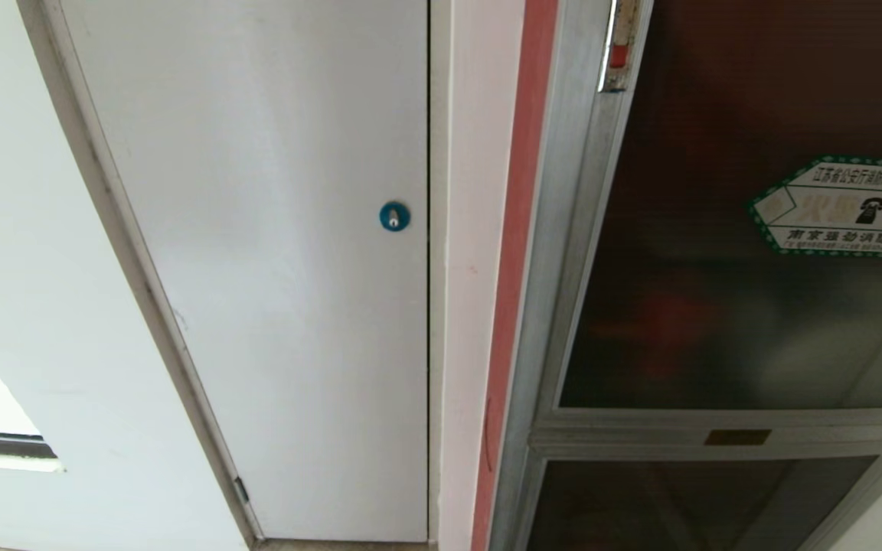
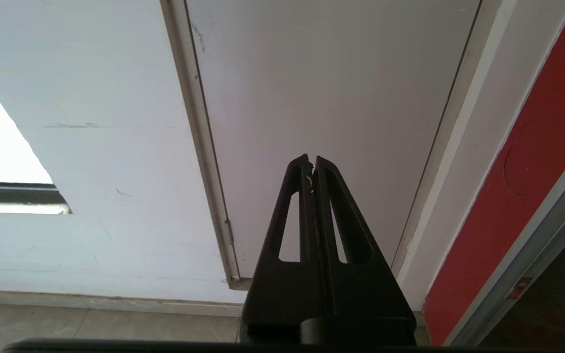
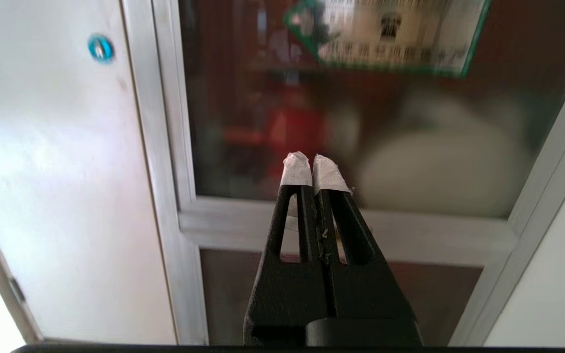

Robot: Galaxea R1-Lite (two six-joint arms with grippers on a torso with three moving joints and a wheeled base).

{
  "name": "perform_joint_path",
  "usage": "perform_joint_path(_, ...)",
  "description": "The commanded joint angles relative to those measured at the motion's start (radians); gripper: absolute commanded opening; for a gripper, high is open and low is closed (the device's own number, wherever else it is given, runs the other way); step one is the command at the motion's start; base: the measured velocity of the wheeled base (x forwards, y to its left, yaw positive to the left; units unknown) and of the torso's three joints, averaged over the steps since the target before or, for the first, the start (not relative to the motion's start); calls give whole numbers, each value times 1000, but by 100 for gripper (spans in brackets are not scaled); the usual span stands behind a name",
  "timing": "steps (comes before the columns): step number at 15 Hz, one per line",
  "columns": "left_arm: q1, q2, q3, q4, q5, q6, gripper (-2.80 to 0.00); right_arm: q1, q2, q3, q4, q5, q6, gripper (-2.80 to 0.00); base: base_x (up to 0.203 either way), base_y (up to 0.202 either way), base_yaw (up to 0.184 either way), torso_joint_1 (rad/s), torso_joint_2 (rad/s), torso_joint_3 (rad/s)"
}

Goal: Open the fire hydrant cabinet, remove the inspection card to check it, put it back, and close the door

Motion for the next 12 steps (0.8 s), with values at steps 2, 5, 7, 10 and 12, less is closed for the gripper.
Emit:
perform_joint_path(2,0,1,6,-1,0,0,-280,0,-52,106,-37,1,-4,-280,0,0,0,0,0,0)
perform_joint_path(5,0,1,6,-1,1,0,-280,1,-53,250,-164,2,-9,-280,0,0,0,0,0,0)
perform_joint_path(7,0,0,6,-1,1,0,-280,1,-53,366,-267,2,-16,-280,0,0,0,0,0,0)
perform_joint_path(10,0,1,6,-1,0,0,-280,1,-53,537,-424,2,-37,-280,0,0,0,0,0,0)
perform_joint_path(12,0,0,6,-1,1,0,-280,1,-53,611,-500,3,-78,-280,0,0,0,0,0,0)
